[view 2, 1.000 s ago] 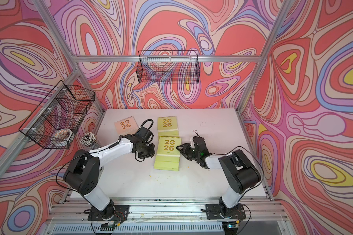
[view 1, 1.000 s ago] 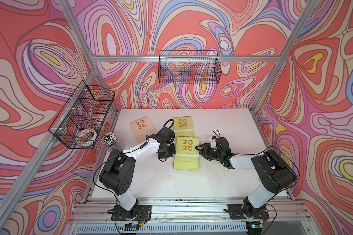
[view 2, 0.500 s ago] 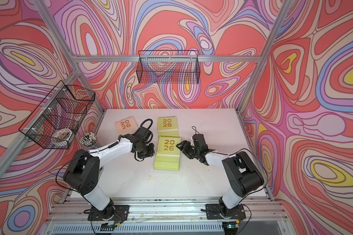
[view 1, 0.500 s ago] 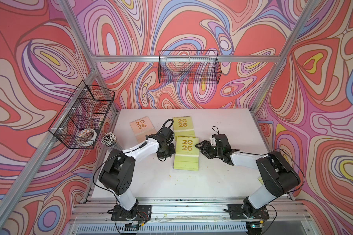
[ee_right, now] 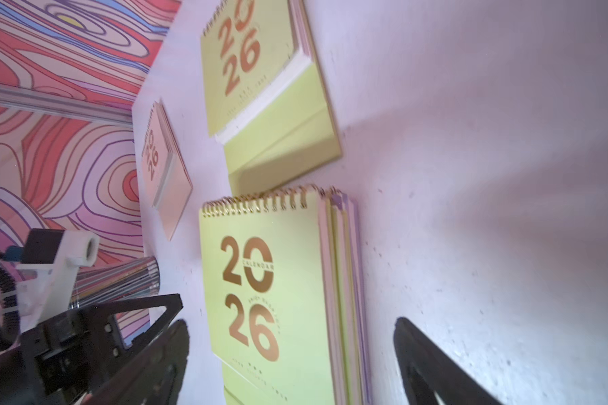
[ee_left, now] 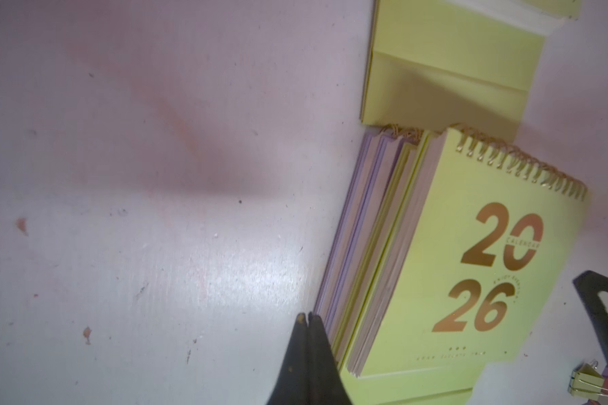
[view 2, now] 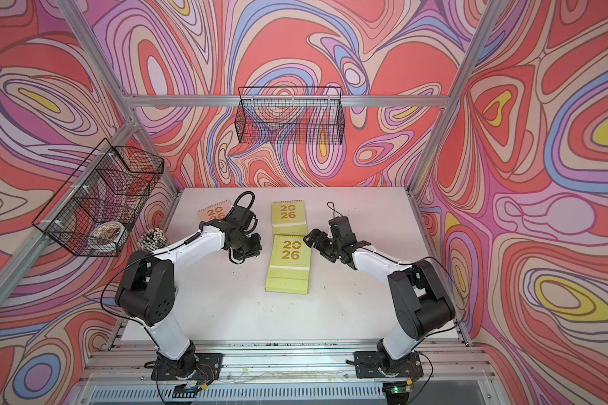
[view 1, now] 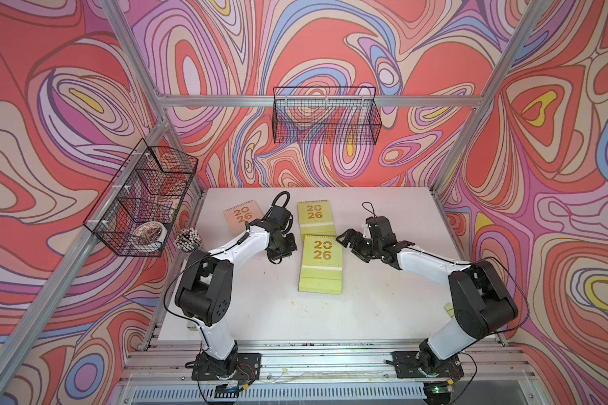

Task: Stack the calendars
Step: Place the calendar at the calendar, then pick up the calendar at the center of the board.

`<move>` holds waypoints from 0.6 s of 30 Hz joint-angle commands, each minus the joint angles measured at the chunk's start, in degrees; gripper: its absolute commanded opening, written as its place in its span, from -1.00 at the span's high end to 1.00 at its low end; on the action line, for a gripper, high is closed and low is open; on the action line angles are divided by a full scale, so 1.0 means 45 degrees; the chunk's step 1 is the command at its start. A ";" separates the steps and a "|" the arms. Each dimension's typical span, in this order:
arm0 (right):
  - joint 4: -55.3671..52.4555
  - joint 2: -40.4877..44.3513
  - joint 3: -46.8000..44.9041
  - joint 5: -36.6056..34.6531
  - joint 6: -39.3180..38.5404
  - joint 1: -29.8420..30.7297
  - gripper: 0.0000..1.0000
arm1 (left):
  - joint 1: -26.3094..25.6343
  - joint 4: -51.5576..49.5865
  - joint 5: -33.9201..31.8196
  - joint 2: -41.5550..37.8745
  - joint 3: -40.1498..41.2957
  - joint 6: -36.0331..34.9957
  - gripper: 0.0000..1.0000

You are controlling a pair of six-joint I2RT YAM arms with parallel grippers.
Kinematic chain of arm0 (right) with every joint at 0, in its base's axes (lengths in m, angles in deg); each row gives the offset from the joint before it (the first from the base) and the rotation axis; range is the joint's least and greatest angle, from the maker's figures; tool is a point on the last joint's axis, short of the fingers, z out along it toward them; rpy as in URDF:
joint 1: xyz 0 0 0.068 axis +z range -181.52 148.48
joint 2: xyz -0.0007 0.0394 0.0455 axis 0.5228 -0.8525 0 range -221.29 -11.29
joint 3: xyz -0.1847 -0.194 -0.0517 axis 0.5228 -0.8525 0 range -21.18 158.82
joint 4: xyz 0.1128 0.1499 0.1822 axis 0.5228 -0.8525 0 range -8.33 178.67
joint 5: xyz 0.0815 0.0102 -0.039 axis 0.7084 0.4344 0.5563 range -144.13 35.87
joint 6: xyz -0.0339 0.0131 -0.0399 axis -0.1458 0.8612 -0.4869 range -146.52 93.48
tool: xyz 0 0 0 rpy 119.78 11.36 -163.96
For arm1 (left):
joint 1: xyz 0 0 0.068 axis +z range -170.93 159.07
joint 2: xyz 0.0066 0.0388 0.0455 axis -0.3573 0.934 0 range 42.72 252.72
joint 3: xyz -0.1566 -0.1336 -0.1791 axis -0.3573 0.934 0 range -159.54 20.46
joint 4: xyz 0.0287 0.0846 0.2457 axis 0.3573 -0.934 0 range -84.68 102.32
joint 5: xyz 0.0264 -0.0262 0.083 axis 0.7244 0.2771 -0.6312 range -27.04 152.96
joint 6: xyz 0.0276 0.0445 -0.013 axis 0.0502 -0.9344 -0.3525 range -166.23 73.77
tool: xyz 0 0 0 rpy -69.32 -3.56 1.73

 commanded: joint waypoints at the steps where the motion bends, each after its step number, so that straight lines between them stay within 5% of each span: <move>1: -0.0826 -0.0877 0.0928 -0.0094 -0.1037 -0.0487 -0.92 | 0.0355 -0.0411 -0.0339 0.0706 -0.0745 -0.0349 1.00; 18: -0.2798 -0.6677 0.7253 0.1567 -0.1972 -0.1622 -0.96 | 0.1264 0.0543 -0.0149 0.4641 -0.4304 0.0101 1.00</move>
